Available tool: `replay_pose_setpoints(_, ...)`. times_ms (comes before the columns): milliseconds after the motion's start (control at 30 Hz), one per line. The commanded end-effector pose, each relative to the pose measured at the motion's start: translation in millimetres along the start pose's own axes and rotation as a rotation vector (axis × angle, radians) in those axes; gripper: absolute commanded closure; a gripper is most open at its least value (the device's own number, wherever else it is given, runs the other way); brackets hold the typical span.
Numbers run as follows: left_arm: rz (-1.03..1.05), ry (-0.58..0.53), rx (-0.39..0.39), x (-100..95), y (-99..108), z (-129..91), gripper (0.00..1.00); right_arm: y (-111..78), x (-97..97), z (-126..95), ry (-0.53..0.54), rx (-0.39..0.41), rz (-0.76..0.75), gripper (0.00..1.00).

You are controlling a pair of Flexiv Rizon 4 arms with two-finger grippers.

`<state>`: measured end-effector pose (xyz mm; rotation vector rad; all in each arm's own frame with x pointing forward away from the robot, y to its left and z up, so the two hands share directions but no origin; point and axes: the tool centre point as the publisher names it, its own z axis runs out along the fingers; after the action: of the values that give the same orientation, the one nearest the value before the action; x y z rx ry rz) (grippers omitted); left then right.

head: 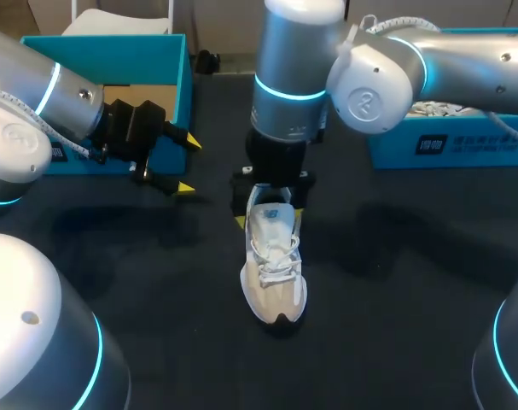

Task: Take the shoe out of the shoebox, open the shoe tongue, remove and reinsert the insole, then place the shoe into the shoebox

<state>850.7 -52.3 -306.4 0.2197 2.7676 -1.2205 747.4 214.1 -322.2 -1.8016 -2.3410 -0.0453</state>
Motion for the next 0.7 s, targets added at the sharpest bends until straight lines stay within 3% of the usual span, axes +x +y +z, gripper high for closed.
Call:
replay_pose_setpoints(33,0.001,0.001,-0.001,0.4,0.0,-0.9,0.00,-8.8,-2.7,-10.4,-0.037,-0.026,0.030,0.00)
replay_pose_setpoints(333,0.001,0.001,-0.001,0.4,0.0,-0.9,0.00,-25.3,-14.8,-30.9,-0.127,-0.052,0.099,0.00)
replay_pose_setpoints(633,0.001,0.001,-0.001,0.4,0.0,-0.9,0.00,-35.5,1.1,-38.6,-0.128,-0.047,0.106,0.00)
replay_pose_setpoints(700,0.001,0.001,-0.001,0.4,0.0,-0.9,0.00,-38.4,4.9,-39.1,-0.137,-0.050,0.114,0.51)
